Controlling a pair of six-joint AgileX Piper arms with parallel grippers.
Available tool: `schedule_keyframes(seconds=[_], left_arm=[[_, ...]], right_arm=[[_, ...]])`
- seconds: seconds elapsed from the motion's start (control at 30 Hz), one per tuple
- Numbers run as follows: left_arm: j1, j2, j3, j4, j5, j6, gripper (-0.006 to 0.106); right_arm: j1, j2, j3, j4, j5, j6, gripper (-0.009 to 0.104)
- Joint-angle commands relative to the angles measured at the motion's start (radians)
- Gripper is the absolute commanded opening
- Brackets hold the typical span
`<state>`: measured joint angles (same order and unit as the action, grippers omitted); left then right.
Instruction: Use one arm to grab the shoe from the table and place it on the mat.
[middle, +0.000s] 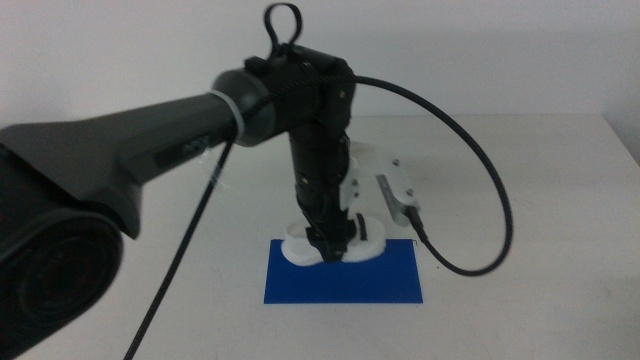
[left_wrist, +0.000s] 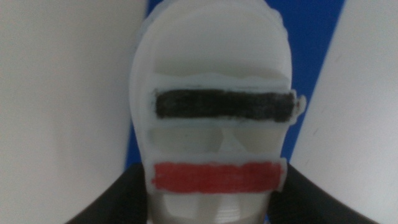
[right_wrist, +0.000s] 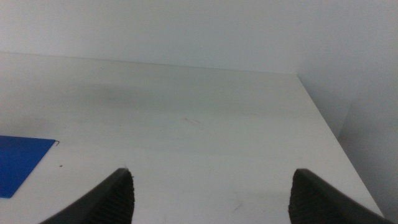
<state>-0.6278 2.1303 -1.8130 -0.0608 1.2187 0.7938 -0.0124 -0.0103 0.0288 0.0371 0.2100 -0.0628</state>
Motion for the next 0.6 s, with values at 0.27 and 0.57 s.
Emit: schedule_keyframes(seconds=[0.27,0.57], left_arm=[[-0.027,-0.042,-0.039,-0.033,0.091,-0.081,-0.001],[-0.027,-0.042,-0.039,0.017,0.091,-0.648,-0.001]], right_arm=[[0.001,-0.026,0.005,-0.009,-0.076,-0.008,0.064],[0.001,-0.026,0.005,-0.009,-0.076,-0.008,0.064]])
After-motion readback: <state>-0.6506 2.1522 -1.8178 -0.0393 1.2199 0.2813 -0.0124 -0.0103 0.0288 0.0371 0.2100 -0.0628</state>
